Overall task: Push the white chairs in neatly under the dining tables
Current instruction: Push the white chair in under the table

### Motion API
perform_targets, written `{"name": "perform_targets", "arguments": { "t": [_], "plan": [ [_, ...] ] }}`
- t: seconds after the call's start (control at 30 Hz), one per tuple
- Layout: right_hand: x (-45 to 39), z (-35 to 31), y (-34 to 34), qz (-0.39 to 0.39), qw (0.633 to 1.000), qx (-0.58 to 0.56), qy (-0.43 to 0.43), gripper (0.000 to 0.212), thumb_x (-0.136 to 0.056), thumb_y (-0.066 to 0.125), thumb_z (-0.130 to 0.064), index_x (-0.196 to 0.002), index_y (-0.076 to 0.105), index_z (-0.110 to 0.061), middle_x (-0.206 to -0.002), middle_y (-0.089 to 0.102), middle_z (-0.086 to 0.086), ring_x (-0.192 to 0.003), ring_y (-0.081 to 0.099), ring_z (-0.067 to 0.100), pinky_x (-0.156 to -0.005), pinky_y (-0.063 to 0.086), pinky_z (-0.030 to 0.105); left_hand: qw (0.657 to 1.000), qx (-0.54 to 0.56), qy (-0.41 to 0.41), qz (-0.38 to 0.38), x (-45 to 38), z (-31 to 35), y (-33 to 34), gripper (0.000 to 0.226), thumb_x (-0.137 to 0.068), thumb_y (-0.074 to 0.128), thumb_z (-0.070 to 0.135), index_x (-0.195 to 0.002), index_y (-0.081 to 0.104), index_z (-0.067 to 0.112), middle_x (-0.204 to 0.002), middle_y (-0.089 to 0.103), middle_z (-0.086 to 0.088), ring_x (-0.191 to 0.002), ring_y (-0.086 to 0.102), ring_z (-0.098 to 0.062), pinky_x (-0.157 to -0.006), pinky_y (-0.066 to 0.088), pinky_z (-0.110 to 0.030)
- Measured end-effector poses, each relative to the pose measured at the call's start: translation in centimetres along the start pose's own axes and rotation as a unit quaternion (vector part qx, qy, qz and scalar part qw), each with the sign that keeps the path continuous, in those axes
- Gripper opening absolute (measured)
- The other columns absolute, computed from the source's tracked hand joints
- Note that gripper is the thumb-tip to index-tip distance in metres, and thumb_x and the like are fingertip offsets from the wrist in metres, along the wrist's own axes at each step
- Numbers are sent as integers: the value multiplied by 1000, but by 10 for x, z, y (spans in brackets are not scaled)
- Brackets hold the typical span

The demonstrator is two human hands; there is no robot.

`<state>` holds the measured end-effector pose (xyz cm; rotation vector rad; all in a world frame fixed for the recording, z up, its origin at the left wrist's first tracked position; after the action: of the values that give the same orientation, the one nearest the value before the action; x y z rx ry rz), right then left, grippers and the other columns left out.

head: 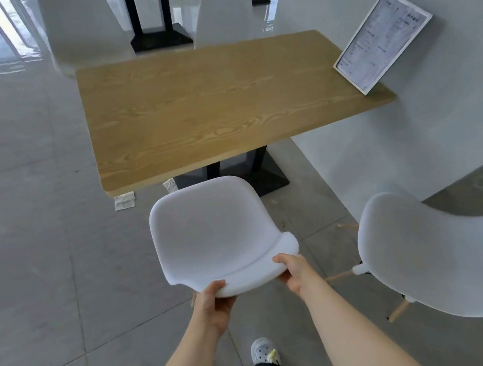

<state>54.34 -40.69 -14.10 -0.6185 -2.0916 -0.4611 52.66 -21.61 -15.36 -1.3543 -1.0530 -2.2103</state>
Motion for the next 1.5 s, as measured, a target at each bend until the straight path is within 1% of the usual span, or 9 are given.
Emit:
{"name": "perform_targets", "arguments": {
  "t": [0.13,0.27,0.5,0.7,0.87,1.07,1.27,1.4,1.5],
  "plan": [
    [-19,-19,-3,-32,999,16,8,33,-82,54,10,-113,55,0,-95,62,15,-90,59,33,-73,51,38,999,9,24,29,-5,-5,26,35,-85,49,-9,-116,50,7,-91,60,-10,-81,58,-26,-46,56,-28],
    [-29,-30,4,-50,998,38,23,20,-81,54,10,-92,56,-6,-87,60,10,-80,58,27,-67,50,35,997,-12,54,61,-8,4,35,22,-86,48,-8,-98,53,10,-90,59,-8,-79,58,-24,-45,56,-27],
    [-28,-18,-22,-92,992,72,48,27,-84,61,-3,-109,55,-6,-100,64,11,-78,63,22,-57,57,30,990,-11,99,103,20,-18,30,28,-91,43,1,-118,50,3,-94,60,-13,-80,60,-27,-61,60,-39],
    [2,-26,-64,-154,985,74,10,37,-89,57,-10,-126,55,-6,-105,66,12,-83,68,28,-73,58,39,983,-21,149,101,84,-66,24,27,-98,39,10,-124,47,10,-102,64,-12,-87,64,-33,-72,54,-41],
    [41,-23,-141,-146,987,56,-18,33,-90,53,-5,-122,54,-10,-90,65,11,-79,66,28,-70,57,38,982,-39,168,82,130,-140,26,36,-95,36,6,-130,48,6,-101,64,-11,-87,63,-32,-77,54,-41],
    [80,-2,-305,-79,997,26,-2,27,-90,51,-1,-115,56,-8,-89,61,9,-71,62,26,-58,56,33,988,-59,114,90,167,-285,22,30,-98,36,11,-124,51,5,-105,65,-11,-81,62,-30,-68,53,-38],
    [93,-37,-441,-34,999,-19,-29,26,-88,50,0,-111,55,-9,-85,59,9,-68,60,24,-44,54,25,986,-102,105,79,200,-394,61,28,-98,35,12,-120,51,5,-113,61,-14,-88,61,-31,-69,52,-39],
    [80,-67,-507,-47,997,-15,-51,27,-88,51,0,-113,57,-9,-85,60,10,-68,60,24,-46,56,27,986,-106,112,66,204,-461,106,27,-96,34,8,-116,51,4,-103,63,-12,-83,61,-30,-68,52,-38],
    [66,-88,-556,-78,996,9,-38,19,-89,50,1,-103,58,-9,-85,59,11,-70,59,25,-56,56,33,986,-92,116,78,196,-522,143,27,-95,33,7,-115,51,4,-111,61,-13,-81,60,-28,-75,52,-40]
  ]
}}
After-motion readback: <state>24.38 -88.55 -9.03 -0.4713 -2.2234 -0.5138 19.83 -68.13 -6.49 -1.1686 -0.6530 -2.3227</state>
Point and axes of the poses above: each hand's wrist, its own x-axis away from the middle knuckle, its own y-axis out of the palm, z = x × y, the point moved 1 cm from there along -x, towards the middle knuckle
